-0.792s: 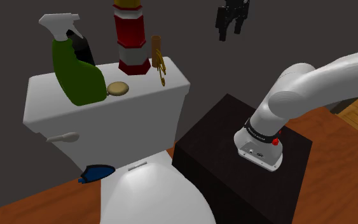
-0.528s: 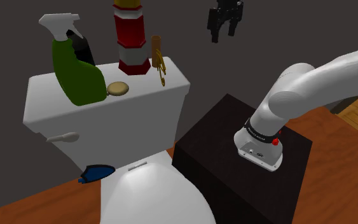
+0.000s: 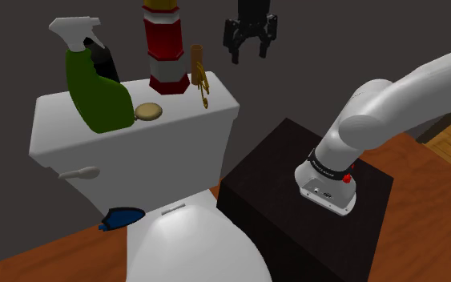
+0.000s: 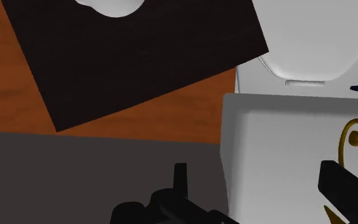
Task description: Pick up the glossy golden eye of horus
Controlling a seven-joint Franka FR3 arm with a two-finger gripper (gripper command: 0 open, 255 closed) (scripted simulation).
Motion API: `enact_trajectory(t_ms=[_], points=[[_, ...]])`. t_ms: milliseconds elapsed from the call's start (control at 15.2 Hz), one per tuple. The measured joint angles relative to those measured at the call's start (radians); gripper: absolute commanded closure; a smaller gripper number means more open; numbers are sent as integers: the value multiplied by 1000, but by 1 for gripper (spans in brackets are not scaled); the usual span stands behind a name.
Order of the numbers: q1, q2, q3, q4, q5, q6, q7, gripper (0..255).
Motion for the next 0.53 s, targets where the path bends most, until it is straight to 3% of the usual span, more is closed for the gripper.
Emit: enact_trajectory(t_ms=[528], points=[[-5,225,140,141,59,152,296,0]])
